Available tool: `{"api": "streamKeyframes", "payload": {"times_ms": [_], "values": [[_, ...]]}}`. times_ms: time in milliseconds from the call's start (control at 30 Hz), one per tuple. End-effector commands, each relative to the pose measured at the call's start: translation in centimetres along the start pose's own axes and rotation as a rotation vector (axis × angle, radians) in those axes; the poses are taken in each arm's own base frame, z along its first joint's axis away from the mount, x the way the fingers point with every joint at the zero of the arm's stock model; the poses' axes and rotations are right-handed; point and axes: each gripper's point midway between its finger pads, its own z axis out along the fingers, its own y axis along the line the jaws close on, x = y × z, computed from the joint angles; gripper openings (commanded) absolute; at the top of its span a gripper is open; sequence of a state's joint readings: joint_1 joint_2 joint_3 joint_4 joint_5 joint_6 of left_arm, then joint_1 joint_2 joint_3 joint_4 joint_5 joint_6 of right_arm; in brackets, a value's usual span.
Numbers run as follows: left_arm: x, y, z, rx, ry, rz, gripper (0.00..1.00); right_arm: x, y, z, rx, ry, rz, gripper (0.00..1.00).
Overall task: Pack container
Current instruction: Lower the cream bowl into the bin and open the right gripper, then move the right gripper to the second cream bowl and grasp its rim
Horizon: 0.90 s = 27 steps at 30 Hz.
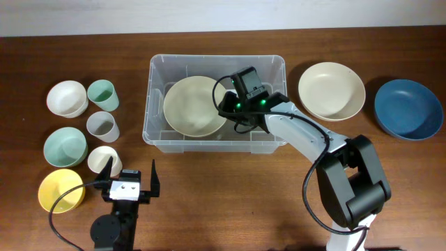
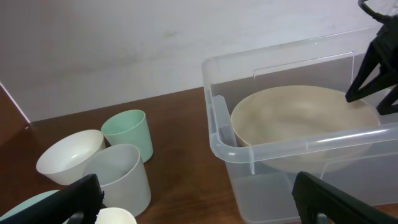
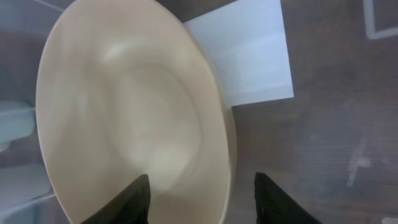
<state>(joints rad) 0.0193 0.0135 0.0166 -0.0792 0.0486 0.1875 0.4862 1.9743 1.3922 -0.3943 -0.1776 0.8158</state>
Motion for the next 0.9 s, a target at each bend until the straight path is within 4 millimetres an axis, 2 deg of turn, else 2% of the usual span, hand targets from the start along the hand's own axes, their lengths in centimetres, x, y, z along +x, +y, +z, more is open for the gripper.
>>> {"api": "streamKeyframes", "payload": {"times_ms": [0, 67, 133, 267, 300, 333, 367, 467, 567, 633, 700, 867], "values": [[0.1, -0.1, 0.0, 0.004, -0.004, 0.012, 1.00, -1.5, 2.4, -1.8, -0.039, -0.034, -0.088, 0.52], [0.1, -0.1, 0.0, 0.004, -0.004, 0.012, 1.00, -2.6, 3.2, -3.3, -0.032, -0.059, -0.122, 0.53], [0.1, -0.1, 0.0, 0.004, -0.004, 0.012, 1.00, -4.6, 3.6, -6.1, 0.017, -0.111, -0.158, 0.54], [0.1, -0.1, 0.0, 0.004, -0.004, 0.012, 1.00, -9.1, 2.1, -12.7, 0.178, -0.224, -0.154, 0.62], [0.1, -0.1, 0.0, 0.004, -0.004, 0.012, 1.00, -10.4, 1.3, -14.8, 0.223, -0.253, -0.129, 0.64], [0.1, -0.1, 0.0, 0.004, -0.004, 0.012, 1.00, -11.4, 0.5, -16.6, 0.252, -0.272, -0.107, 0.75], [0.1, -0.1, 0.0, 0.004, -0.004, 0.012, 0.99, -12.2, -0.2, -18.1, 0.270, -0.283, -0.083, 0.99], [0.1, -0.1, 0.0, 0.004, -0.004, 0.012, 1.00, -14.8, -4.1, -23.2, 0.327, -0.317, 0.061, 0.99], [0.1, -0.1, 0.0, 0.004, -0.004, 0.012, 1.00, -16.4, -9.6, -26.9, 0.387, -0.345, 0.258, 0.99], [0.1, -0.1, 0.0, 0.004, -0.004, 0.012, 0.99, -16.8, -13.4, -28.3, 0.415, -0.338, 0.380, 0.99], [0.1, -0.1, 0.0, 0.004, -0.004, 0.012, 1.00, -16.7, -16.7, -28.5, 0.415, -0.296, 0.472, 0.99], [0.1, -0.1, 0.0, 0.004, -0.004, 0.012, 1.00, -14.6, -23.1, -26.3, 0.464, -0.175, 0.622, 0.99]]}}
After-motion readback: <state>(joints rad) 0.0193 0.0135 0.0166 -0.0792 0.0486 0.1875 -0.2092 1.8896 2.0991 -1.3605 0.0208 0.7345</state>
